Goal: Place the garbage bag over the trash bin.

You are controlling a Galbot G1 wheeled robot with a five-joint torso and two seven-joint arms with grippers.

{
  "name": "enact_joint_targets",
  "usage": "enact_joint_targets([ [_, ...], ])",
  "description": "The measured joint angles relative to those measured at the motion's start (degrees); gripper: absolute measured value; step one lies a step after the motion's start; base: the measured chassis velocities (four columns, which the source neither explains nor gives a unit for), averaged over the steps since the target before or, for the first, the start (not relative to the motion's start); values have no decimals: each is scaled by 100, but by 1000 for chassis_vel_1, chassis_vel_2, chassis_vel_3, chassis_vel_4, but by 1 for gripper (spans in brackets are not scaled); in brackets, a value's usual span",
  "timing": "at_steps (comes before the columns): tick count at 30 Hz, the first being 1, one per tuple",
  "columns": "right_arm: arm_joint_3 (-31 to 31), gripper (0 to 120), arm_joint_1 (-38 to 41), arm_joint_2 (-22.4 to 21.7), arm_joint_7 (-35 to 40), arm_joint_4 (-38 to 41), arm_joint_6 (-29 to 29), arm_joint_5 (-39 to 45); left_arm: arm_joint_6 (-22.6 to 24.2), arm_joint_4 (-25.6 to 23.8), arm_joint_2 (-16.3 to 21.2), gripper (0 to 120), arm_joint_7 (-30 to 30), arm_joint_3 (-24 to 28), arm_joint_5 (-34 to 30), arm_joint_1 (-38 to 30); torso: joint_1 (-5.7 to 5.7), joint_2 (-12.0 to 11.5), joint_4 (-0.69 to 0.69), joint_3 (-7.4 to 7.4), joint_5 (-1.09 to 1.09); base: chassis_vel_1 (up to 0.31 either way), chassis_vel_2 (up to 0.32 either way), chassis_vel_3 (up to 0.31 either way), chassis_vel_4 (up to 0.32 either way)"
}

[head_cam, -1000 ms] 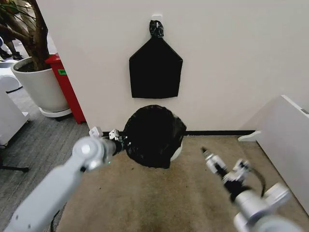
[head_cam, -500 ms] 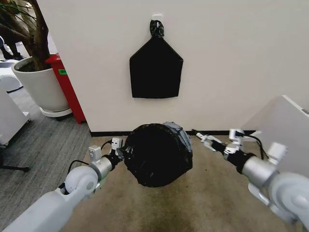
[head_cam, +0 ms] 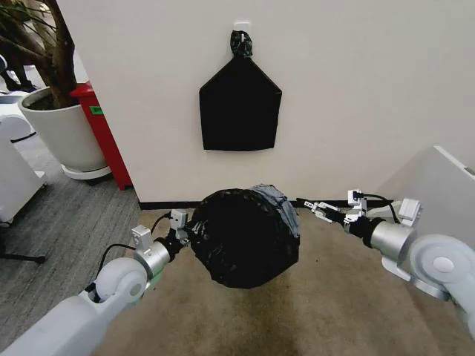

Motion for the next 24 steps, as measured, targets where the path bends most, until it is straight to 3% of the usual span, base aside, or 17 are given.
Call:
enact_joint_targets([
  [17, -568, 100, 677, 532, 867, -746, 42, -679, -6, -108, 56, 0, -17, 16, -121, -18, 0, 0, 1, 0, -1, 0, 0, 0, 0],
  [24, -243, 100, 600, 530, 1113, -34, 214, -222, -6, -44, 50, 0, -23, 7, -141, -14, 0, 0, 0, -1, -2, 0, 0, 0, 0],
])
